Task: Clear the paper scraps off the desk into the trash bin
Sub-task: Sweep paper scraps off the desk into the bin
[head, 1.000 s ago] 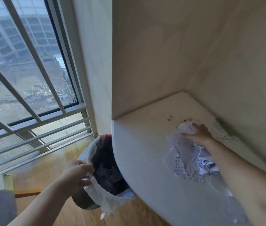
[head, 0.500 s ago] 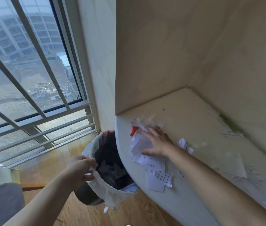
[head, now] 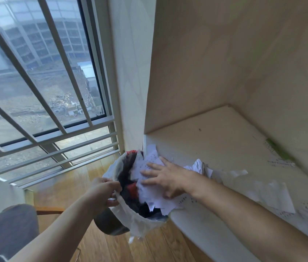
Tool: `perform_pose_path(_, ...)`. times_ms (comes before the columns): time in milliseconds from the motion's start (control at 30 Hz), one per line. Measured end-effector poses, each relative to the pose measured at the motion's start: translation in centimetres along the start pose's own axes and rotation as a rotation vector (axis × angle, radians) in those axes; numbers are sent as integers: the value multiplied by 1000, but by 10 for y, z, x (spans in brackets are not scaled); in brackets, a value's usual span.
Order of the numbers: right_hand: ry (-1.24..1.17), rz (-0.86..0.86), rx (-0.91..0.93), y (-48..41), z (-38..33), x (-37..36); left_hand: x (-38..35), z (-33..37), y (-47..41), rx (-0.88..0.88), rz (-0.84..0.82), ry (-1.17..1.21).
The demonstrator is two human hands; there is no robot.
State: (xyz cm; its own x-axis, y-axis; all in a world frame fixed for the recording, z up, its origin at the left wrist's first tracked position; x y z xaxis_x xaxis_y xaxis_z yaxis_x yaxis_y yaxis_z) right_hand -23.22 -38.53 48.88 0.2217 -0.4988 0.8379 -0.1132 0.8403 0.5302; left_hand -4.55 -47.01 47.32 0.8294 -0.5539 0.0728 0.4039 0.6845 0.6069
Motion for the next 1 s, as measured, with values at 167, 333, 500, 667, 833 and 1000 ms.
perform_pose_path(167,-175,246,-233,31,6,22,-2,-2,0,11,-1,-8)
perform_pose_path(333,-846,153,-1017,102,56,-28,-6,1,0,26,-23,-24)
perform_pose_path(500,-940,241,-972,84,35,-39,-13,7,0,21,-38,-62)
perform_pose_path(667,-832,281,-825,43,24,-22,-14,10,0,13,-32,-95)
perform_pose_path(833,-731,255,-524,8,-5,0,-10,9,0,-5,-41,-100)
perform_pose_path(1000,-600,166,-131,2,-50,11,-3,4,-4,-7,-51,-77)
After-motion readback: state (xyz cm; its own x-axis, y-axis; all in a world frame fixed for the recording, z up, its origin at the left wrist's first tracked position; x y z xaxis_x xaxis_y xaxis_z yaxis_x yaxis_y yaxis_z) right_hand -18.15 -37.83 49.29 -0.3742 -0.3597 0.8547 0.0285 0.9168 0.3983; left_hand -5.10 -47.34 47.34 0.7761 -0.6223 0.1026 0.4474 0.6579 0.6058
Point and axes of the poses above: each hand's wrist, its own y-axis away from the middle knuckle, its own x-axis out of the back of the hand, z = x × y, the point moved 6 cm from there along -y, towards the middle knuckle, and after that the axes turned 10 degrees about -x, right-handed, at the moved point
